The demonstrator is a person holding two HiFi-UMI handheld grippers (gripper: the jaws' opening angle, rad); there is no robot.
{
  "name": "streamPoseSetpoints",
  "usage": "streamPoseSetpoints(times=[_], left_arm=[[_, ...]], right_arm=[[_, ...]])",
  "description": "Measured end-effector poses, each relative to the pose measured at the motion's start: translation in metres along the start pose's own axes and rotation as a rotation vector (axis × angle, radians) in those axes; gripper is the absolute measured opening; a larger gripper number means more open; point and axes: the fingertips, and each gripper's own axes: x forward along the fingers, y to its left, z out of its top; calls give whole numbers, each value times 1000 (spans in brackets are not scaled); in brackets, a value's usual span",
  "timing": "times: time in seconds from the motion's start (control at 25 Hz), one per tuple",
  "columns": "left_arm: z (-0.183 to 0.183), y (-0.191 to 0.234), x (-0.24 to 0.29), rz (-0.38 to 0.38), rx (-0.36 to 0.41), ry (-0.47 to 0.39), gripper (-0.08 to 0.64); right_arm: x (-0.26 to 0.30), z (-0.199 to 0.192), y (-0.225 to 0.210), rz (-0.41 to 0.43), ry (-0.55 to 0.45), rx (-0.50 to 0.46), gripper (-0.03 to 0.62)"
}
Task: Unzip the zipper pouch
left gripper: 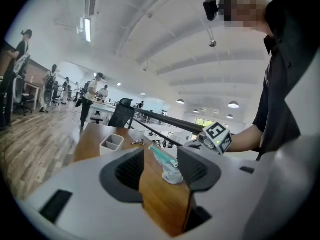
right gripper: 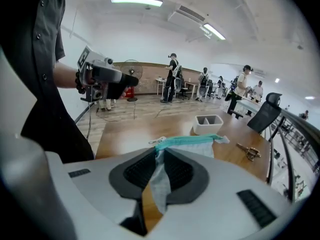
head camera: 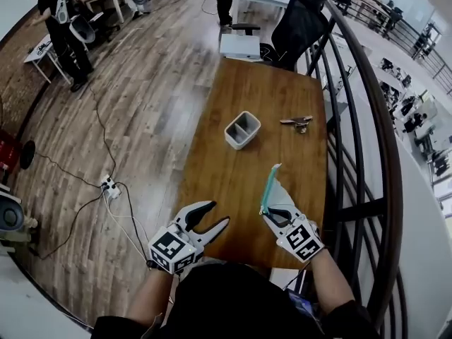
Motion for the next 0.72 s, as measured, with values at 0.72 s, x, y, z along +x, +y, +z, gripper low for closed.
streamPoseSetpoints(times=[0.72], left_arm=[[19, -84, 81, -331, 465, 110, 153]], right_arm=[[-75, 57, -13, 23, -196, 165, 49]])
